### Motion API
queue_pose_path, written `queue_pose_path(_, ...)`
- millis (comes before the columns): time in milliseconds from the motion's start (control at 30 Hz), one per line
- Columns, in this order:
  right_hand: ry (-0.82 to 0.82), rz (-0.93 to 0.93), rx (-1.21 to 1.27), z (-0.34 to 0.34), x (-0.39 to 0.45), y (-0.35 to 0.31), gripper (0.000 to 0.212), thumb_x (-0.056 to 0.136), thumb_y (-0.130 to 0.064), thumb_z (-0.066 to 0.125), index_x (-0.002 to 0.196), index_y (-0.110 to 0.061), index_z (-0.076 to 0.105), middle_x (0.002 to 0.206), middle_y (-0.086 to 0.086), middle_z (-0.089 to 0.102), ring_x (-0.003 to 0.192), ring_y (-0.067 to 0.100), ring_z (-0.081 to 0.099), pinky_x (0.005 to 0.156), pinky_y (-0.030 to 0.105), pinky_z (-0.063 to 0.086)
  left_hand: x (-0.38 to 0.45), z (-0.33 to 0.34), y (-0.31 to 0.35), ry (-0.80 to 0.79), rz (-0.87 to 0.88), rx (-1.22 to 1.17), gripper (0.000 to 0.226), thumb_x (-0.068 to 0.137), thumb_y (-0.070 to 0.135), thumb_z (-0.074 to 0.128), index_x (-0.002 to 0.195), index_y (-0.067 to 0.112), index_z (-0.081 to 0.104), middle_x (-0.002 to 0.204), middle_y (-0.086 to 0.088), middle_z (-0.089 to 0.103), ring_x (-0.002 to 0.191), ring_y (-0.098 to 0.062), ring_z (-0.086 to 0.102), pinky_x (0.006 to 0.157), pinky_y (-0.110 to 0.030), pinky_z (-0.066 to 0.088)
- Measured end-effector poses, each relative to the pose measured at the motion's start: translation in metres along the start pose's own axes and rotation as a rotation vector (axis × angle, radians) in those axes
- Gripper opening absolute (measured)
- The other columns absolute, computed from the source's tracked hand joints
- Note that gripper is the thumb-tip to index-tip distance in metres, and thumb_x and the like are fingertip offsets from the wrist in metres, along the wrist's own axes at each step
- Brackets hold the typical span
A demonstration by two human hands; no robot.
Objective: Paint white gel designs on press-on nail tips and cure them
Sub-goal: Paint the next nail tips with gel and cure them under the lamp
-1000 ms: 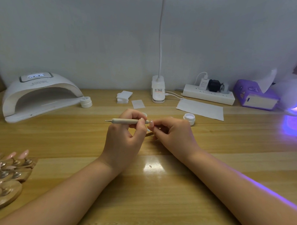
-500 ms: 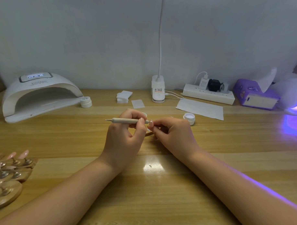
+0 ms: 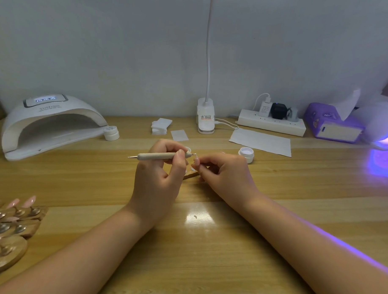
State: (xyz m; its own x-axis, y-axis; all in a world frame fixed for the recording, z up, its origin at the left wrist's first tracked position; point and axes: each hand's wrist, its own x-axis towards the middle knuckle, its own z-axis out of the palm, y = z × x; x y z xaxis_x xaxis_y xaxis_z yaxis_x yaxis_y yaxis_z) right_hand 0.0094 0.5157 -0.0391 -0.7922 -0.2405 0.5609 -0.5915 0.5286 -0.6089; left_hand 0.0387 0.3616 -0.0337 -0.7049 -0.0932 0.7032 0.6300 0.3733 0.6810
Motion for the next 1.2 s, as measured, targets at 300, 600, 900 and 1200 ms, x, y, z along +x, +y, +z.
queue_pose_path(300, -0.013, 0.03, 0.0, -0.0003, 0.0004, 0.0001, 0.012, 0.087, -0.013, 0.069, 0.097, -0.012, 0.076, 0.086, -0.001, 0.074, 0.075, 0.013, 0.067, 0.081, 0.039, 0.053, 0.0003, -0.0003, 0.0027, 0.013, 0.025, -0.059, 0.009, 0.09, 0.031, 0.048, 0.09, 0.028, 0.056, 0.083, 0.007, 0.065, 0.073, -0.01, 0.064, 0.063, -0.014, 0.048)
queue_pose_path(600, 0.01, 0.038, 0.02, 0.0001, 0.0003, -0.0005, 0.01, 0.086, -0.009, 0.07, 0.093, -0.011, 0.076, 0.083, 0.0, 0.074, 0.071, 0.015, 0.068, 0.077, 0.04, 0.055, -0.0003, -0.0001, -0.0011, -0.032, -0.019, -0.013, 0.008, 0.088, 0.028, 0.05, 0.087, 0.028, 0.058, 0.078, 0.01, 0.064, 0.076, -0.012, 0.065, 0.065, -0.024, 0.053)
queue_pose_path(900, 0.01, 0.034, 0.014, -0.0003, 0.0004, -0.0004, 0.011, 0.085, -0.009, 0.07, 0.094, -0.012, 0.076, 0.084, -0.002, 0.074, 0.072, 0.011, 0.068, 0.076, 0.037, 0.055, -0.0004, 0.0005, -0.0012, -0.046, -0.02, 0.032, 0.015, 0.089, 0.018, 0.052, 0.084, 0.031, 0.057, 0.077, 0.009, 0.065, 0.076, -0.009, 0.064, 0.062, -0.017, 0.049)
queue_pose_path(1200, 0.004, 0.012, -0.003, -0.0004, 0.0003, -0.0002, 0.012, 0.086, -0.011, 0.07, 0.096, -0.013, 0.076, 0.084, -0.004, 0.074, 0.071, 0.009, 0.067, 0.075, 0.036, 0.055, 0.0002, 0.0012, -0.001, -0.059, -0.024, 0.028, 0.014, 0.089, 0.017, 0.052, 0.085, 0.03, 0.057, 0.078, 0.009, 0.065, 0.076, -0.009, 0.064, 0.063, -0.017, 0.048)
